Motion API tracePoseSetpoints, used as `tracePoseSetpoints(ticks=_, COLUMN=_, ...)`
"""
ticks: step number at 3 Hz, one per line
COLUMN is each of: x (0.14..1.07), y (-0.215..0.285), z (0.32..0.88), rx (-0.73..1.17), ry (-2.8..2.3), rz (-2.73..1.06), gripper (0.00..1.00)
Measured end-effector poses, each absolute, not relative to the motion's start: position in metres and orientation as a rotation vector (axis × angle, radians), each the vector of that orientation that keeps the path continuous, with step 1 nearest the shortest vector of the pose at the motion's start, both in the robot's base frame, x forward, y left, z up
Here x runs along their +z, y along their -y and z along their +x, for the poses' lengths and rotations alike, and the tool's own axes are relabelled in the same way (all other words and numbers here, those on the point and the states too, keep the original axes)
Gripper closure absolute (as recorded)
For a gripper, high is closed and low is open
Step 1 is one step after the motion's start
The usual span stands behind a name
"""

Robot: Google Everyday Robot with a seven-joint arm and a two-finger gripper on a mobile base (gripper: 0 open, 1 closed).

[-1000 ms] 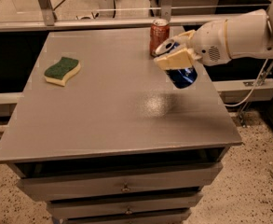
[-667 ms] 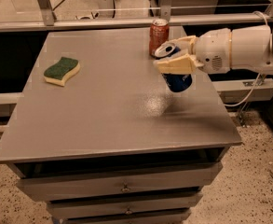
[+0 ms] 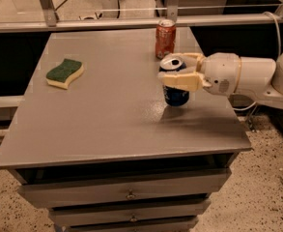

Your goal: Place pepsi can upright

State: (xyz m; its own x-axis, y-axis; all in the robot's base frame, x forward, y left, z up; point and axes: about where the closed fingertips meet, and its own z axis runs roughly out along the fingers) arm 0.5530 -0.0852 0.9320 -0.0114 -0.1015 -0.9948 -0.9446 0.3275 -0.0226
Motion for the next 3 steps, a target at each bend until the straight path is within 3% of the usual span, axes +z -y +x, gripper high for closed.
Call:
tracePoseSetpoints(ticks=1, x=0.922, y=0.085, z=0.548, rx=0.972, ry=-1.330, rz=-0.988, gripper=0.84)
tracePoseSetpoints(ticks=3, x=0.905, y=0.091, z=0.543, rx=1.048, ry=-1.255, rz=-0.923, gripper=0.38)
